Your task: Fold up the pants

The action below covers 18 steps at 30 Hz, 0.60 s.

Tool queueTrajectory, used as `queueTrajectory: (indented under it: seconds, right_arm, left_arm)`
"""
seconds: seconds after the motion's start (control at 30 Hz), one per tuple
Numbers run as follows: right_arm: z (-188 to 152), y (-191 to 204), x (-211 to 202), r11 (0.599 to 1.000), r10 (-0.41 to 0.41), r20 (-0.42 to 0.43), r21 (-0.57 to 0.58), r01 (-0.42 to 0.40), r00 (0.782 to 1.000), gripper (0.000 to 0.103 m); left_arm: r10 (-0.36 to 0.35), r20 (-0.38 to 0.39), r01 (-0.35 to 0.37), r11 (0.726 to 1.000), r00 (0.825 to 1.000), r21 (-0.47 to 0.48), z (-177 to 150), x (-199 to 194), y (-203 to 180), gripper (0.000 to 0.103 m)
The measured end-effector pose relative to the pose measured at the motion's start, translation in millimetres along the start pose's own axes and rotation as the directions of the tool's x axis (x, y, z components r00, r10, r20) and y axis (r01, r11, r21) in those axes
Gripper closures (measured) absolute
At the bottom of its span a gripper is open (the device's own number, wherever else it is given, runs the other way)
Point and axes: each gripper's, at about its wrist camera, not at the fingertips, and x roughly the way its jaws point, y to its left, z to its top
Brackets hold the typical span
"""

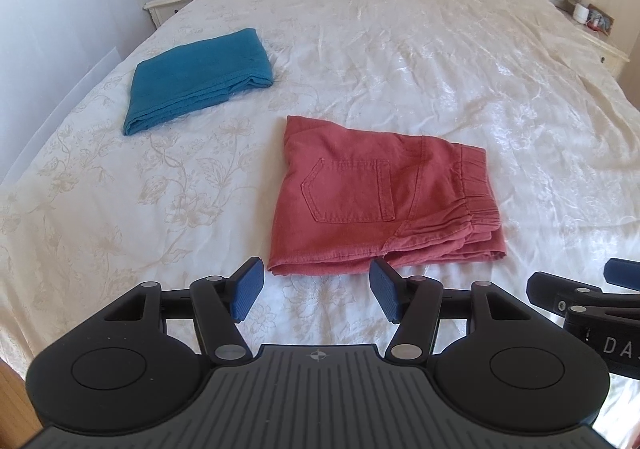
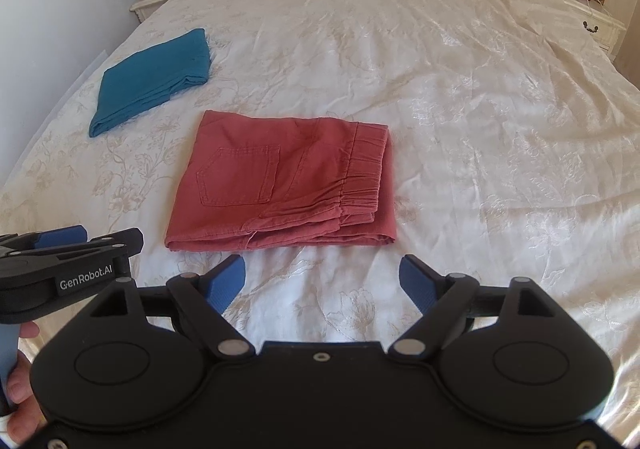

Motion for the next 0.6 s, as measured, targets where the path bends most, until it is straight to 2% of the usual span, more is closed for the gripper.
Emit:
queueTrajectory:
  seconds: [0.23,0.6]
  right_arm:
    - [-0.8,0.4,-3.6,1.0,-0.004,0.003,-0.01,0.004,1.0,0.017]
    - [-1.9,1.1,-7.8,1.0,-0.002,0.003,-0.023,0.002,1.0,0.016]
  left_arm:
    - [-0.02,-0.024,0.02,1.0,1.0,0.003,-3.7,-2.0,-3.7,0.046]
    - [-0.003,-0.056,0.003,1.0,0.998,-0.003,-10.3,-4.0,-5.2,0.046]
